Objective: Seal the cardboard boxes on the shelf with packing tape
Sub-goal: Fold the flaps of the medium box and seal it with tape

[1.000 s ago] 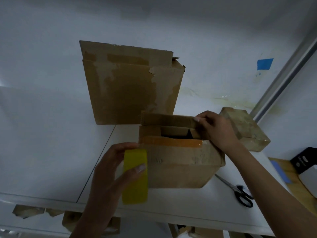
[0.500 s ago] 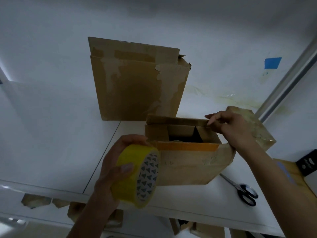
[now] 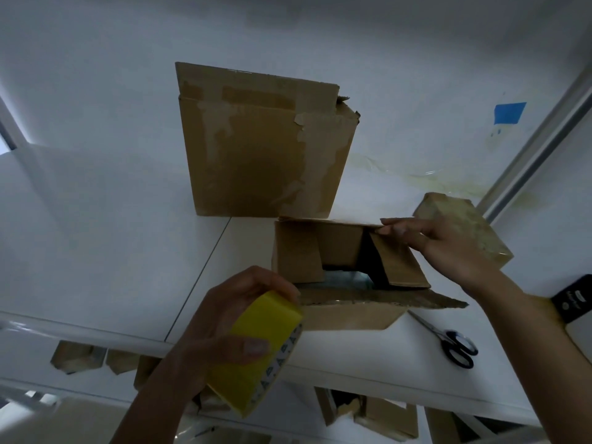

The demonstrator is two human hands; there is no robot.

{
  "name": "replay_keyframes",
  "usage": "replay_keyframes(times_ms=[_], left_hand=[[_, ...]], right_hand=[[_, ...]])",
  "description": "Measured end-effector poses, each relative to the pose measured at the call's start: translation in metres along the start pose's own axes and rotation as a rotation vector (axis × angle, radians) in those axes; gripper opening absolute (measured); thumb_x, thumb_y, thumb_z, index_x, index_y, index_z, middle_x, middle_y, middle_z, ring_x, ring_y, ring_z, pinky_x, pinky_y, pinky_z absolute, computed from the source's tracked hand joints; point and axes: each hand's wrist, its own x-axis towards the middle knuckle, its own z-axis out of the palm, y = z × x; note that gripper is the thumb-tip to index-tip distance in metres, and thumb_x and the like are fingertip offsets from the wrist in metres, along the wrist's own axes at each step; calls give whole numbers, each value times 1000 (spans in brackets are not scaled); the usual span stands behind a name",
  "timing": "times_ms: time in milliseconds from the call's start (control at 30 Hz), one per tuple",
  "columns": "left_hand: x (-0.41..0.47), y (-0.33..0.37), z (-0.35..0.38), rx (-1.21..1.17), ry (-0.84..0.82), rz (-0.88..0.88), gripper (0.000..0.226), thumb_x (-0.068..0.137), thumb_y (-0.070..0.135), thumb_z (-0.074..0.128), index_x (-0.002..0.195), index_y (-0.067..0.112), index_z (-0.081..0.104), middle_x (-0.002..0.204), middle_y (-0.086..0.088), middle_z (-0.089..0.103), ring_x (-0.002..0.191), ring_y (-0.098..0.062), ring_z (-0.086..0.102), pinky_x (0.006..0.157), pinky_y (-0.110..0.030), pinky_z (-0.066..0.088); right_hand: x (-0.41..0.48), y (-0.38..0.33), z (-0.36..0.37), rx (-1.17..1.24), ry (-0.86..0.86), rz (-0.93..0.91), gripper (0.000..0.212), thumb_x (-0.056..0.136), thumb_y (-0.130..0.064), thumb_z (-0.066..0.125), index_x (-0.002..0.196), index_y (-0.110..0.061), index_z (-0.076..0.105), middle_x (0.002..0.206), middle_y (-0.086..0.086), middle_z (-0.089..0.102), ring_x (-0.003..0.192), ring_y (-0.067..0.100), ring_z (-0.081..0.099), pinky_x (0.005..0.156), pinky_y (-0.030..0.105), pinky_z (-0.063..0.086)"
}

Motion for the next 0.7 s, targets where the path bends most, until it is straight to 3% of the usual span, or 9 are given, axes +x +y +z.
replay_keyframes(times_ms=[67,167,300,433,500,600,700], left_hand=[[-8,-10,-6,67,14,-67,57,65,30,73,120,20,62,115,-12,66,101,-34,66,77,-46,58],[-13,-4,2,36,106,-86,56,63,37,74,116,22,65,113,-12,67,102,-37,66,77,-45,59],[-14,5,18,42,246,-37,47,59,39,67,106,31,68,110,-5,68,101,-32,67,74,-44,61],[-5,13,31,-8,374,-42,46,56,50,74,99,36,68,103,1,69,97,-28,69,70,-38,60],[3,14,36,-28,434,-49,51,54,56,76,99,33,68,101,1,70,95,-24,69,69,-33,59],[15,9,42,-32,529,-123,55,56,51,67,104,24,64,97,8,71,88,-13,70,66,-26,57],[24,4,43,-39,569,-218,64,53,57,66,107,22,63,96,11,72,85,-10,69,67,-29,56]], right_hand=[[-3,1,3,43,4,12,33,100,-40,45,95,-37,77,122,-28,61,122,0,50,112,33,33],[-11,-2,8,32,10,45,38,99,-46,43,91,-33,79,124,-20,62,119,7,52,104,25,33],[-20,-6,9,-66,-79,112,36,89,-63,45,92,-44,76,119,-11,64,111,14,56,98,28,36],[-24,-20,-5,22,-198,149,42,84,-64,44,98,-41,76,112,-23,65,102,-9,52,98,21,27],[-24,-25,-9,33,-209,126,41,85,-62,46,99,-38,76,102,-29,67,94,-13,55,95,17,33],[-16,-24,-6,-145,-107,26,39,79,-69,53,97,-43,75,92,-23,72,87,-6,65,81,14,46],[-7,-12,12,-480,99,-134,32,79,-65,60,96,-43,75,81,-17,74,71,0,65,68,17,51]])
